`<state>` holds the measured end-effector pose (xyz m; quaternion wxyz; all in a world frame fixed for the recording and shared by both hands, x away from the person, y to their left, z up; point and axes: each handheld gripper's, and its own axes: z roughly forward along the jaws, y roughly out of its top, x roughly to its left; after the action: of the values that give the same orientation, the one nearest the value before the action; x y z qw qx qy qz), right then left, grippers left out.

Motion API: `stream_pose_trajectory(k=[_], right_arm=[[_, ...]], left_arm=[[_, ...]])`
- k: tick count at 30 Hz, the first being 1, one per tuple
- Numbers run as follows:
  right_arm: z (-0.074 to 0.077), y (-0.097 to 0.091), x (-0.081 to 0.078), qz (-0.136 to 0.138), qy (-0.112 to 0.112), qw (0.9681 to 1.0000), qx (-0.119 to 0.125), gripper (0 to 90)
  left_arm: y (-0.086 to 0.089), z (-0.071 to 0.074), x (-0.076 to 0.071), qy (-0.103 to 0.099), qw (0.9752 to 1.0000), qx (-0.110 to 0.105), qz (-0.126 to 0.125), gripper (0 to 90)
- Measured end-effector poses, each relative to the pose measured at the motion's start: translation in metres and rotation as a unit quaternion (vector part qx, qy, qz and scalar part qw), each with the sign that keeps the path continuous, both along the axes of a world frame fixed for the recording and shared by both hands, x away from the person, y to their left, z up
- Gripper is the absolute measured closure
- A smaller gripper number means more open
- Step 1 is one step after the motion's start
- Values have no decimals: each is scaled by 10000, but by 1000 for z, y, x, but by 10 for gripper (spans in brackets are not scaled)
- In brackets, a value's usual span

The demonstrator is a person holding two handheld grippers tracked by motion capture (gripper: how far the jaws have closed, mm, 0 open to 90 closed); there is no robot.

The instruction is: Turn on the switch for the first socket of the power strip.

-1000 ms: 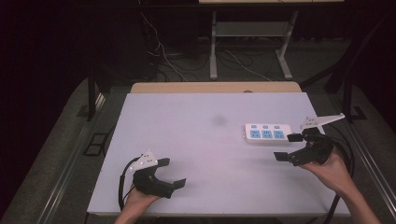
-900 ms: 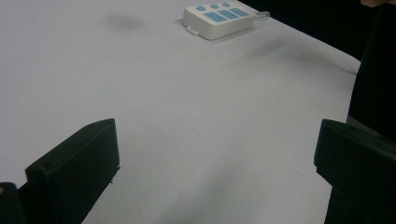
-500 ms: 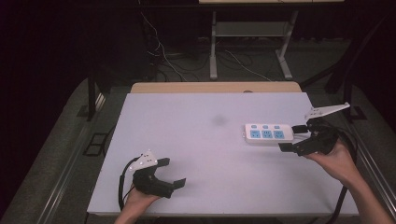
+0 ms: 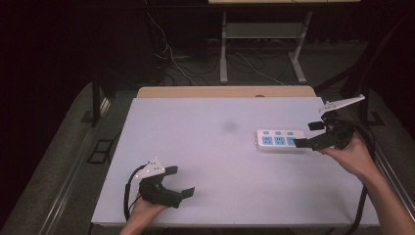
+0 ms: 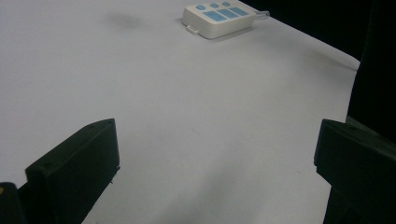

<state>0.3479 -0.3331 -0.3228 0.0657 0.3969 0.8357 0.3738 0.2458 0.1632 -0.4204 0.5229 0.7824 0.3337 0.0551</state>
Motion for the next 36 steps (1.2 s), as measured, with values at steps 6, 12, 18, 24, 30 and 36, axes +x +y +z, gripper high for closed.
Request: stream_pose_trajectory(k=[6, 12, 18, 24, 30, 36], right_arm=[[-1, -1, 12, -59, 76, 9999, -54, 7], [-4, -5, 24, -174, 141, 9997, -69, 7], [-10, -8, 34, -291, 182, 9994, -46, 7], [-16, -10, 42, -337, 178, 9993, -53, 7], [-20, -14, 49, -388, 153, 9991, -24, 7], [-25, -17, 56, -422, 157, 9990, -31, 7]], left_arm=[[0, 0, 0, 4, 10000, -3, -5, 0], [0, 0, 0, 11, 10000, 20, -24, 0], [0, 0, 0, 13, 10000, 11, -24, 0], [1, 0, 0, 2, 10000, -6, -34, 0], [1, 0, 0, -1, 10000, -4, -34, 0], [0, 0, 0, -1, 10000, 2, -38, 0]])
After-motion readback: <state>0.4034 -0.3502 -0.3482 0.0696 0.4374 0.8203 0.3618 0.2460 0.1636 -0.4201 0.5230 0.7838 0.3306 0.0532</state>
